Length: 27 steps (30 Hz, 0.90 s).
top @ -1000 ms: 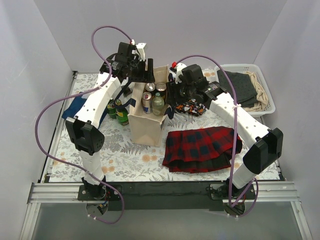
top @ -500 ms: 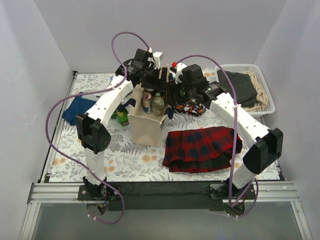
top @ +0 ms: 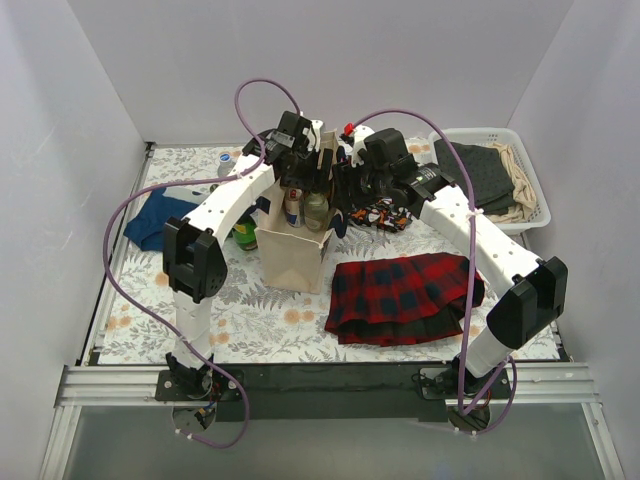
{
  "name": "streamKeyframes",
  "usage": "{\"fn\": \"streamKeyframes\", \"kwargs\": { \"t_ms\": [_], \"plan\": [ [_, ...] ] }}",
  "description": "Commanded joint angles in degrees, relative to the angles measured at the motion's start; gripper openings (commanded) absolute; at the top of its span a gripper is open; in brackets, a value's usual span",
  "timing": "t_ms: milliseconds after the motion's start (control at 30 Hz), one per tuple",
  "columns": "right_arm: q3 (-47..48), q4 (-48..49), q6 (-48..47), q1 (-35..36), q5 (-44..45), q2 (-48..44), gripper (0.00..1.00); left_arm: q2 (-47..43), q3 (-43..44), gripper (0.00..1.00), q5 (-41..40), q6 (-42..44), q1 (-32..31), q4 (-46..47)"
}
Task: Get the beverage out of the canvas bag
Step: Take out the drink from the canvas bag.
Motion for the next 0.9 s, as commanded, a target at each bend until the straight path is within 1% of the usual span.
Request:
{"fn": "streamKeyframes", "kwargs": {
  "t_ms": [0,167,467,767,867],
  "plan": [
    [1.5,1.7,-0.5,-0.2,0.5,-2.3,0.68,-0.9,-0.9,0.68,-2.2,-0.4,0.1,1.0],
    [1.6,1.7,-0.4,-0.1,0.3,-2.1,0.68,-0.3,-1.7,0.67,-2.4,-0.6,0.0,2.4],
    [1.6,1.6,-0.4,-0.4,0.4,-2.0,0.68,0.3,-3.1,0.6,-2.9,-0.7,0.1,3.6],
    [1.0,1.6,-0.5,-0.7,0.4,-2.1,0.68,0.9,-3.7,0.59,-3.3,-0.8,-0.1,4.9],
    [0.9,1.7,-0.5,-0.8,0.4,-2.1,0.68,1.7,-3.0,0.56,-3.2,-0.7,-0.1,5.3]
  ]
}}
